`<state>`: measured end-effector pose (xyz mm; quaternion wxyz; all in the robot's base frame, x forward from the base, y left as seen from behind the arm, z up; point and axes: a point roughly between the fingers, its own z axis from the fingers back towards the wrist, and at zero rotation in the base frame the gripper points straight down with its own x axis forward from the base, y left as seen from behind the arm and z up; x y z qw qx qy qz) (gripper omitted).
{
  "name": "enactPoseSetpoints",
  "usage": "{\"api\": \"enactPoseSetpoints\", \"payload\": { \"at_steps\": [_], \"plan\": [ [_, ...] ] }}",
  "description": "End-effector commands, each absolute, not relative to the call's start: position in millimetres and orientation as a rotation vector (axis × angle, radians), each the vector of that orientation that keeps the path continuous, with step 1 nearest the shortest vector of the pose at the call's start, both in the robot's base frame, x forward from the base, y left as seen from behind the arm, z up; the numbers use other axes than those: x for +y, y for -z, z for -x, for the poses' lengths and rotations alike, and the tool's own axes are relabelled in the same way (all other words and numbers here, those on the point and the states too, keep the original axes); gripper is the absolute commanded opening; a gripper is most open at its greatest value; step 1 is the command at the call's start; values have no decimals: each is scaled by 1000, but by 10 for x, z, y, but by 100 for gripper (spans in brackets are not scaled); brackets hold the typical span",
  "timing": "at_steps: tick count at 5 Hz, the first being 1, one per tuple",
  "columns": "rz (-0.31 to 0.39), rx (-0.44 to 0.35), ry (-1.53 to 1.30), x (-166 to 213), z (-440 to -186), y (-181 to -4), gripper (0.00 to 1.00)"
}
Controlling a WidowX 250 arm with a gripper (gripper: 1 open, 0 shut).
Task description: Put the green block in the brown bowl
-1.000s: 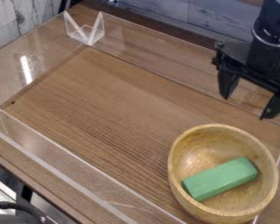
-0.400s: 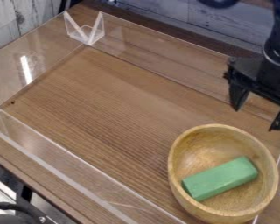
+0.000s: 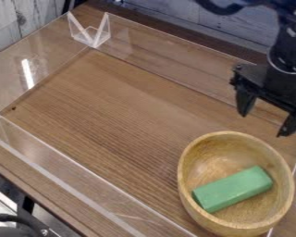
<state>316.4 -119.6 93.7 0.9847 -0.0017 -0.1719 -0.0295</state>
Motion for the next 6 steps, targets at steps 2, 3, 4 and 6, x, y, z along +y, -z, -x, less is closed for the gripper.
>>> {"api": "enactPoseSetpoints", "payload": {
  "at_steps": [2, 3, 4, 6],
  "plan": [
    [23, -404, 83, -1118, -3417, -1176, 100],
    [27, -398, 105, -1108, -3495, -1143, 100],
    [35, -390, 143, -1159, -3527, -1083, 100],
    [59, -371, 253, -1294, -3566, -951, 100]
  ]
}}
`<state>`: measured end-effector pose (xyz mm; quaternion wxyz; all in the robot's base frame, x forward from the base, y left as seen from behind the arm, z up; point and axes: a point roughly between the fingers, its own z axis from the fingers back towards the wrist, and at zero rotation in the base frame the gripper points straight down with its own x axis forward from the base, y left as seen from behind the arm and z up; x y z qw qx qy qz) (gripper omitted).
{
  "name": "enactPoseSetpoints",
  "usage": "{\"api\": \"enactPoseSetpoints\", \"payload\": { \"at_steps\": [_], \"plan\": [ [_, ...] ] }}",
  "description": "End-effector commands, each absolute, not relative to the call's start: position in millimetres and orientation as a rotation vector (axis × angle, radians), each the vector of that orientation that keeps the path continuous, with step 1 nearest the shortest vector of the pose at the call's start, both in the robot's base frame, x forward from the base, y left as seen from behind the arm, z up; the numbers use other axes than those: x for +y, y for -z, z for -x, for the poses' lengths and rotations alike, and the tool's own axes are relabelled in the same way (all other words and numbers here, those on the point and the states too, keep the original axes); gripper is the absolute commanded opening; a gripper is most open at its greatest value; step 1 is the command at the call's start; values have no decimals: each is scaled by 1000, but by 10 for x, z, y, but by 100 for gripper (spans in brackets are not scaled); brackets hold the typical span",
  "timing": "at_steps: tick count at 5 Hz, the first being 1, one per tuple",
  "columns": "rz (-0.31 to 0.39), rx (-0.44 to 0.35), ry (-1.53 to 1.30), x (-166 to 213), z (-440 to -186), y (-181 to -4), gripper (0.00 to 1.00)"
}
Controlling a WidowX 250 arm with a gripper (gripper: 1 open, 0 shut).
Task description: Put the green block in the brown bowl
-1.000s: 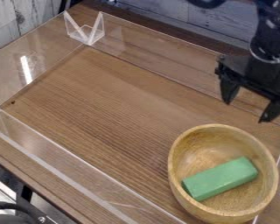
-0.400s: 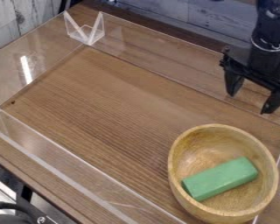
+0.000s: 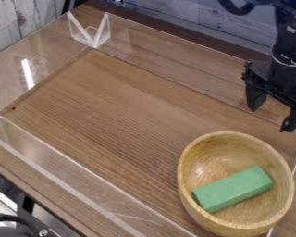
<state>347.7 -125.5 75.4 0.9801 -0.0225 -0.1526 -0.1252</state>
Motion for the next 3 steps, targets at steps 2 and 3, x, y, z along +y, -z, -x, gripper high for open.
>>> {"api": "enactPoseSetpoints", "payload": {
  "at_steps": [2, 3],
  "plan": [
    [74, -283, 301, -1176, -3297, -677, 100],
    [67, -243, 301, -1228, -3180, -660, 100]
  ]
}}
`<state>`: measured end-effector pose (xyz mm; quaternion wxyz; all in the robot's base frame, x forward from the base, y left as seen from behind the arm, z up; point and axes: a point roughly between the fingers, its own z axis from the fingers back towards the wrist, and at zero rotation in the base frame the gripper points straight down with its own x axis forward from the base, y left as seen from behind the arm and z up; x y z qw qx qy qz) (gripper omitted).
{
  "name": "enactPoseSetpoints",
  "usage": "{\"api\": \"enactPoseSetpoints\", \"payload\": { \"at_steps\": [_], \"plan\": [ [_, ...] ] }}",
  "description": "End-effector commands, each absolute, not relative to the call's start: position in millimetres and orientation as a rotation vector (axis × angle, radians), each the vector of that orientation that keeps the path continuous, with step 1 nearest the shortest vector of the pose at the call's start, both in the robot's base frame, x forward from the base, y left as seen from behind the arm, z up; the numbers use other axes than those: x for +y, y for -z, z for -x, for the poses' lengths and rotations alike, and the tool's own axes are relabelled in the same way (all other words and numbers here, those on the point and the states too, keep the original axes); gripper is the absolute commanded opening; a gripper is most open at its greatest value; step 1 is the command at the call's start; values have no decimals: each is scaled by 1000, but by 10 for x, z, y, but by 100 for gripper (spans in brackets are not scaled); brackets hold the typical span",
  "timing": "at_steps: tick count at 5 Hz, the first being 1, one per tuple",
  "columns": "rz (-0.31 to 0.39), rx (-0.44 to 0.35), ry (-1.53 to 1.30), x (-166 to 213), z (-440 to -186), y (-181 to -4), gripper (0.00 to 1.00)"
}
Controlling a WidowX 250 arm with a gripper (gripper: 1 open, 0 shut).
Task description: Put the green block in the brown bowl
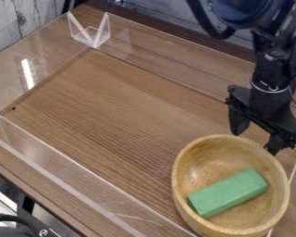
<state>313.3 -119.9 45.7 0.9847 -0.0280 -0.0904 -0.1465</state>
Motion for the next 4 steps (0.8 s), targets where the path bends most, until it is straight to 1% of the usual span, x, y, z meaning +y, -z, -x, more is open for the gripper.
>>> {"api": "enactPoseSetpoints", "payload": {
  "at_steps": [1, 3, 4],
  "plan": [
    [59, -207, 289, -1280, -3077, -654, 100],
    [43, -139, 234, -1324, -2761, -501, 100],
    [29, -103, 180, -1311, -2698, -490, 100]
  ]
}}
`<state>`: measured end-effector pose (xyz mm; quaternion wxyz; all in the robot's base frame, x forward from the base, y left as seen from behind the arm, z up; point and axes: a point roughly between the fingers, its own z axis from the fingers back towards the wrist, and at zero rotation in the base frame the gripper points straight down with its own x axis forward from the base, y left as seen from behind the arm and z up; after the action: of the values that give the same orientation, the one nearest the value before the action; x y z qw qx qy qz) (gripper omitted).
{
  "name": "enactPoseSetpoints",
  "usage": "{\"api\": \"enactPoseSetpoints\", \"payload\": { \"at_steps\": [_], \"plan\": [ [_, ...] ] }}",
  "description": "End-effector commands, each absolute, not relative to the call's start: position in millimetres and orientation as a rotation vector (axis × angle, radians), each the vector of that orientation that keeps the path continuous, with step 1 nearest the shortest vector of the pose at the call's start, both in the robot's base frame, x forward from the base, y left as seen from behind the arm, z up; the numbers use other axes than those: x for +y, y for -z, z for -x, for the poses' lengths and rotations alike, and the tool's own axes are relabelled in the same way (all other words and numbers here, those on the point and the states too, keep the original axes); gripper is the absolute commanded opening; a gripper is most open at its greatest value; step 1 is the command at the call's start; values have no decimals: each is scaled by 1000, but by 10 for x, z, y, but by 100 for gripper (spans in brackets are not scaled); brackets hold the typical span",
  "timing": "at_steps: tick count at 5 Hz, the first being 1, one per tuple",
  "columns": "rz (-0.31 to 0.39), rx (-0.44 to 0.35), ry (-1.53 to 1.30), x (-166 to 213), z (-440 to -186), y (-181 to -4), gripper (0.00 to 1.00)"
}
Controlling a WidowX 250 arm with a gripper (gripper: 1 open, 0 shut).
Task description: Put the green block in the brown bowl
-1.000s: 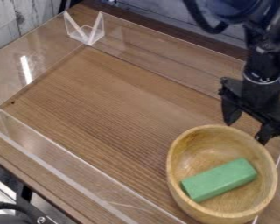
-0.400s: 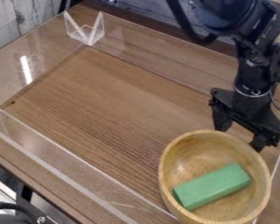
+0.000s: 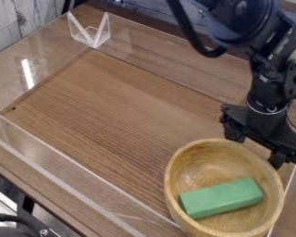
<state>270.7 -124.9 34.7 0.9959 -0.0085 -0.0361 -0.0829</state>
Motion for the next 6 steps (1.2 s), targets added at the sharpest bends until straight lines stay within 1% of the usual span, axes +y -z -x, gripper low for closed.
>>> {"api": "enactPoseSetpoints", "payload": {
  "at_steps": [1, 2, 3, 6],
  "plan": [
    [14, -72, 130, -1301, -2635, -482, 100],
    [5, -44, 155, -1417, -2604, -356, 100],
    [-15, -18, 183, -1509, -2568, -290, 100],
    [-61, 11, 270, -1546, -2318, -368, 100]
  ]
}}
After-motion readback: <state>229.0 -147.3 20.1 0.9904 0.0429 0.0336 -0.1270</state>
